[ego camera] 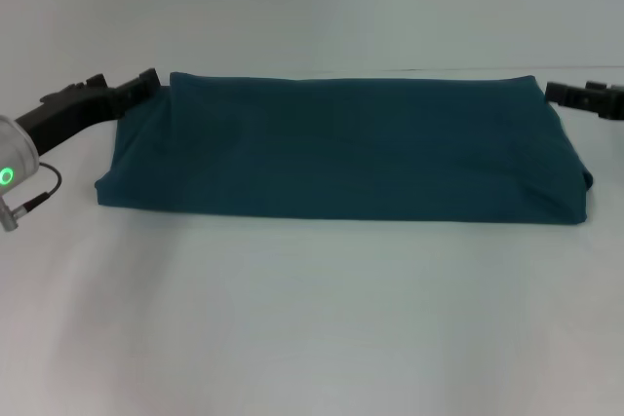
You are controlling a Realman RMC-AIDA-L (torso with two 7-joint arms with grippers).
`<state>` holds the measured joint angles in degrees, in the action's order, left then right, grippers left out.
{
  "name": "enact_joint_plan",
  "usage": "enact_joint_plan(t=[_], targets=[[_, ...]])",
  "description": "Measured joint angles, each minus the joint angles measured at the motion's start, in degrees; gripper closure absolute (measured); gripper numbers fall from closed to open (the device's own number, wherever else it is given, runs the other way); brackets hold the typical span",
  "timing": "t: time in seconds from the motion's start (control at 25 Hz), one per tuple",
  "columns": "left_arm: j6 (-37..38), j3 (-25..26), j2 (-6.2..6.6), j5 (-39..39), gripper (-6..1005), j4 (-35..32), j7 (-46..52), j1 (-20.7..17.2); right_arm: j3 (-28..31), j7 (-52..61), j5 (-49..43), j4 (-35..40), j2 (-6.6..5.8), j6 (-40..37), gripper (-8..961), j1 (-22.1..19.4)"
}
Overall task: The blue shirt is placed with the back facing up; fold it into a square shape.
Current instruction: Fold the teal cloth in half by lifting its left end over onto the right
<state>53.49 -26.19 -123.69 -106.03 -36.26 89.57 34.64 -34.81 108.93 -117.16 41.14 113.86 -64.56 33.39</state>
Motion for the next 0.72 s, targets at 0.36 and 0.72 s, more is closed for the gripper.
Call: enact_joint_plan(t=[0.36,0.72], targets=[[-0.8,-3.0,-0.09,-2.9,90,-2.3,-0.3,-2.0,0.1,5.7,-3.5,0.4,-1.63,-7.1,127,0.1],[-1.2,-3.0,-0.18,-5.9,91,-3.3,-0.4,-5.7,0.5,8.0,-3.4,0.4,-1.74,-8.2,127,-0.3]])
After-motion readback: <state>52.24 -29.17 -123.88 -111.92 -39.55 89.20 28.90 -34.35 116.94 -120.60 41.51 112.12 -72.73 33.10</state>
